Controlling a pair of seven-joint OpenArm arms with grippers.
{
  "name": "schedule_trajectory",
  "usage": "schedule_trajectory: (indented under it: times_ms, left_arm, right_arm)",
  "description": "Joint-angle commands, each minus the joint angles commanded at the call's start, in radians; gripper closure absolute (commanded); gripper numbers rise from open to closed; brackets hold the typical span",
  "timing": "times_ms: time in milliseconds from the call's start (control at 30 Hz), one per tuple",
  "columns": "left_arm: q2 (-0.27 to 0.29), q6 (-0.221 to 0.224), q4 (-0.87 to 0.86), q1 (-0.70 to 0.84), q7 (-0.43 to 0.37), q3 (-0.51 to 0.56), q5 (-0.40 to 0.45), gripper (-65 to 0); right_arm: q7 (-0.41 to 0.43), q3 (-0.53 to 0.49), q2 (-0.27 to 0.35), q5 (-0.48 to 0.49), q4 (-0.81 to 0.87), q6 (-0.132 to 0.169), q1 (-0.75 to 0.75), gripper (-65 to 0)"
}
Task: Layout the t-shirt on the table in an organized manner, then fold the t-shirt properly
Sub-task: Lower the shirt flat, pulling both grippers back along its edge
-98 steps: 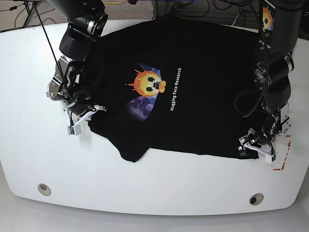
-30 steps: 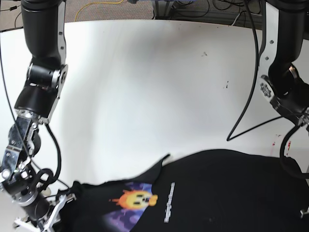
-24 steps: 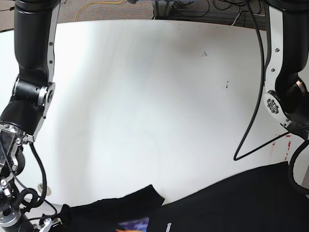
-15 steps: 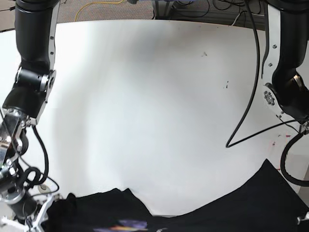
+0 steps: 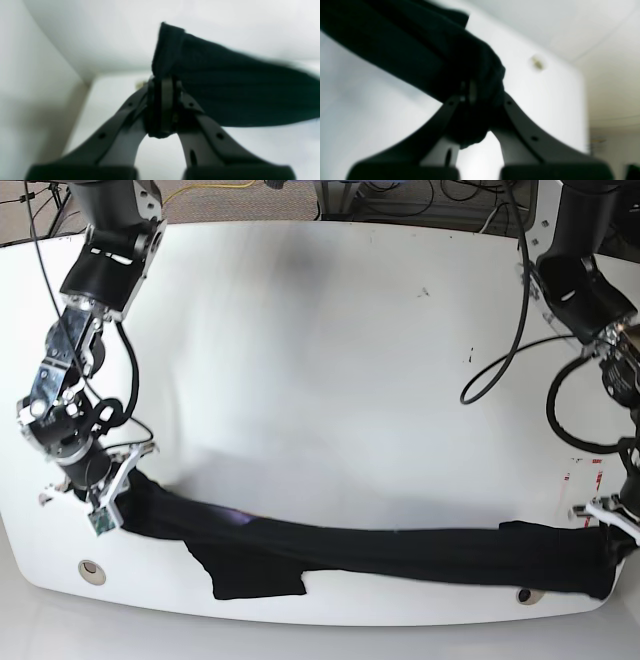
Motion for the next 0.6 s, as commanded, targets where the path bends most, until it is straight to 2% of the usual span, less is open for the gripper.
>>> schedule_trajectory:
  times_ms: [233, 367, 500, 600]
  left_arm:
    - [-0.002, 0.000, -0.005, 0.259, -0.006, -0.075, -0.057, 0.0]
    - [0.002, 0.000, -0.011, 0.364, -0.052, -0.086, -0.057, 0.0]
    - [-0.002, 0.000, -0.052, 0.471, -0.127, -0.084, -0.057, 0.0]
    - [-0.005, 0.000, -0.087, 0.505, -0.143, -0.086, -0.057, 0.0]
  right_arm:
    - [0.104, 0.046, -0.100, -0.006, 0.000, 0.000, -0.219, -0.2]
    - [0.144, 0.046, -0.123, -0.006, -0.002, 0.000, -0.301, -0.2]
    - [0.146, 0.048, -0.143, -0.008, -0.002, 0.000, -0.362, -0.2]
    - [0.146, 0.049, -0.143, -0.008, -0.002, 0.000, -0.388, -0.2]
